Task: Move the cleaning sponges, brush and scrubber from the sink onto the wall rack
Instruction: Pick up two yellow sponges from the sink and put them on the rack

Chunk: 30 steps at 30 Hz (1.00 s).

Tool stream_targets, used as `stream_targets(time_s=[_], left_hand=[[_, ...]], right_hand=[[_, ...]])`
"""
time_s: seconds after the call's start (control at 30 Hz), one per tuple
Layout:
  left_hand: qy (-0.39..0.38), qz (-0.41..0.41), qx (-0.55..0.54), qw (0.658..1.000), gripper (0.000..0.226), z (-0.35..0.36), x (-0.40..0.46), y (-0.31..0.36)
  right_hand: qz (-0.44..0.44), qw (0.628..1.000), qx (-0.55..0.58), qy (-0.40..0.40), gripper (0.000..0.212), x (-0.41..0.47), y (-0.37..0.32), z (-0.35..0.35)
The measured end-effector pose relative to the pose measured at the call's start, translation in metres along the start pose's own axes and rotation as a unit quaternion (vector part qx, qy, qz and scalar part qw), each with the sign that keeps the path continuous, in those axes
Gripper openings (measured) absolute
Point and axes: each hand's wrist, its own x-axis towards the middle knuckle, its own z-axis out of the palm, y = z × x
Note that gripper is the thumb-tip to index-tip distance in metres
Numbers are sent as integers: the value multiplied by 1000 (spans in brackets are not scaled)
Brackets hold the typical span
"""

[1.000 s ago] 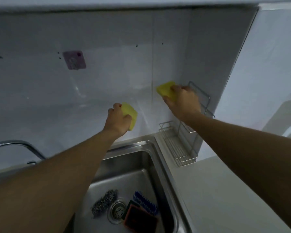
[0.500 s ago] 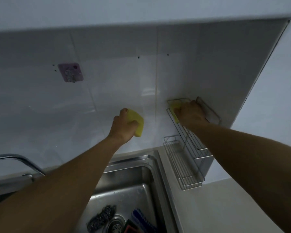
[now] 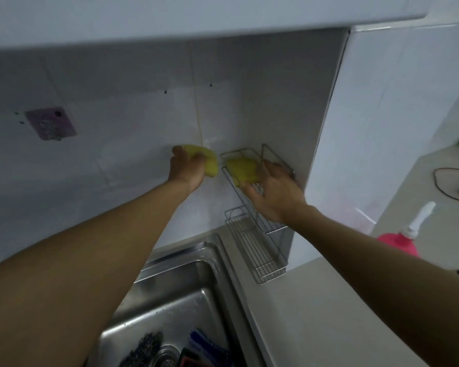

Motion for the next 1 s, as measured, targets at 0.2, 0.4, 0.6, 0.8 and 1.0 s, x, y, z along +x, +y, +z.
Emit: stream_targets(time_s=[0.2,0.4,0.6,0.8,1.0], left_hand=[[4,6,13,1000,72,50,9,34],[-81,-18,186,979,70,73,19,31],[-143,189,333,913,59,56,37,15],[-206,218,412,860,95,46,55,15],[-116,205,324,916,89,73,43,17]], right_hand=[[-39,992,-114,-36,108,-34,13,8],[-30,989,-142,-5,105,-30,9,18],[-40,991,-126,24,99,-27,15,26],[-43,990,-125,40,91,-27,16,28],[-38,992,-120,34,95,-27,15,29]])
